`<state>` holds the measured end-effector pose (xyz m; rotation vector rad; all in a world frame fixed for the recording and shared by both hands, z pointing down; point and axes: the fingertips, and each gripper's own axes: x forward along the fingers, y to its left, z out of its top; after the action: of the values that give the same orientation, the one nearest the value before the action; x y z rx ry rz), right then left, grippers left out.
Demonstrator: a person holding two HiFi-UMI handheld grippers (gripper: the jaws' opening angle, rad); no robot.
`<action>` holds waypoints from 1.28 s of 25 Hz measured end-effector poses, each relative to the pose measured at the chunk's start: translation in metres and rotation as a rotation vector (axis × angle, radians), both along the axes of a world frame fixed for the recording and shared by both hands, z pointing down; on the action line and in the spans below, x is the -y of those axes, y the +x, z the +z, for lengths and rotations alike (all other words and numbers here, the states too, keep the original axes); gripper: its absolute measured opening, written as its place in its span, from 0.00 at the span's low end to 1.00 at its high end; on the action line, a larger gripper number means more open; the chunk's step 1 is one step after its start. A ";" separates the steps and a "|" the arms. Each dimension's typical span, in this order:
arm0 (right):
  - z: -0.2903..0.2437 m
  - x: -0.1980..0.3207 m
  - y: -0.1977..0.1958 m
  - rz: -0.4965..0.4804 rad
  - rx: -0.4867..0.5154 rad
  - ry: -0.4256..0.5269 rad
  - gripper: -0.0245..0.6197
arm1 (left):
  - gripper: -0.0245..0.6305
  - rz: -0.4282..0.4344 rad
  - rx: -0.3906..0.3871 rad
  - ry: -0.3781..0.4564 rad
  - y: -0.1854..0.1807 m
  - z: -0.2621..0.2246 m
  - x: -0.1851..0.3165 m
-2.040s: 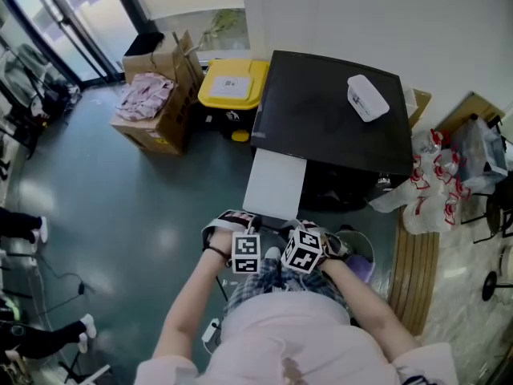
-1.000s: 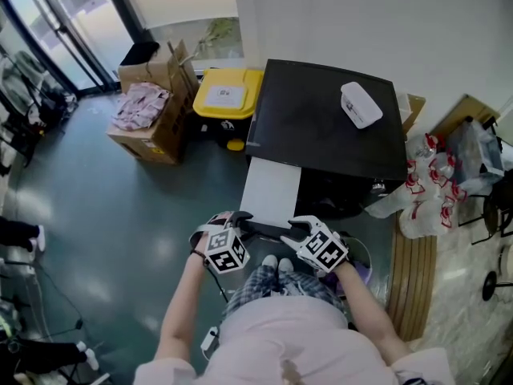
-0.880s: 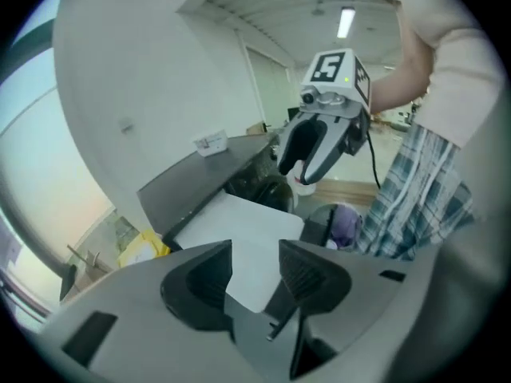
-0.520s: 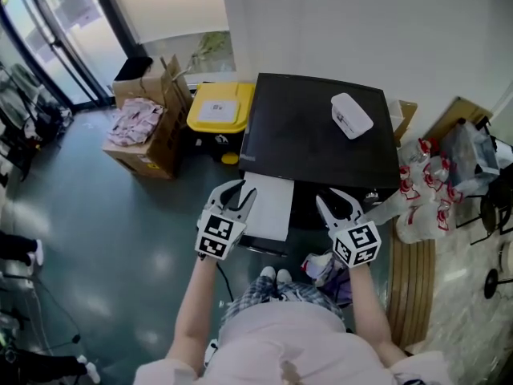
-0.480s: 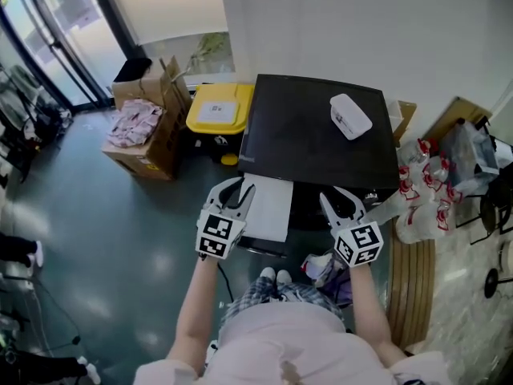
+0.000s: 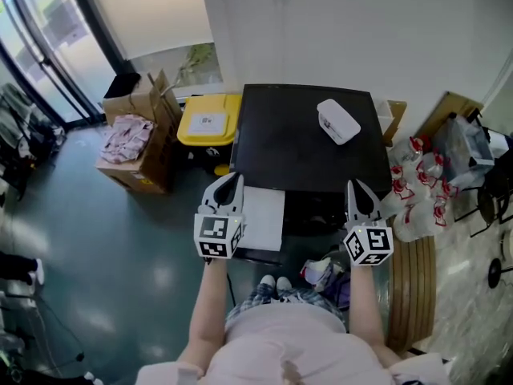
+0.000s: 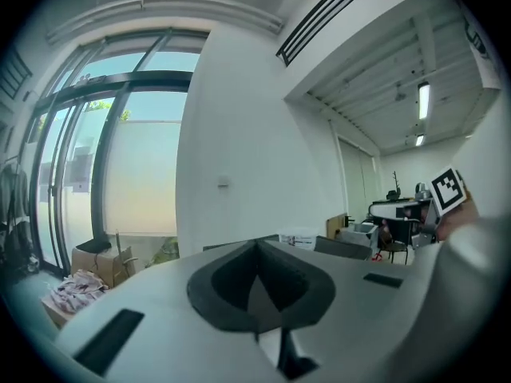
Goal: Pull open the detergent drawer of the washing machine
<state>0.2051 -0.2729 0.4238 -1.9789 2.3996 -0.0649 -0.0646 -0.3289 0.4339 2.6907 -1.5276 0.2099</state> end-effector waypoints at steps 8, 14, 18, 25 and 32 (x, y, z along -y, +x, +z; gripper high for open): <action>0.003 -0.006 0.031 0.111 0.018 0.018 0.06 | 0.08 0.023 -0.015 -0.004 0.014 0.000 0.002; 0.008 -0.007 0.037 0.129 0.002 0.004 0.06 | 0.08 0.038 0.003 -0.002 0.019 0.002 0.003; 0.007 -0.005 0.040 0.126 -0.011 -0.002 0.06 | 0.08 0.047 0.004 -0.005 0.025 0.000 0.005; 0.009 -0.002 0.046 0.124 -0.022 -0.005 0.06 | 0.08 0.054 0.011 -0.011 0.032 0.003 0.008; 0.009 0.001 0.051 0.132 -0.031 -0.013 0.06 | 0.08 0.057 0.014 -0.015 0.034 0.003 0.012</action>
<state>0.2558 -0.2736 0.4328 -2.1536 2.2858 -0.0473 -0.0301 -0.3408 0.4371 2.7294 -1.4477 0.2415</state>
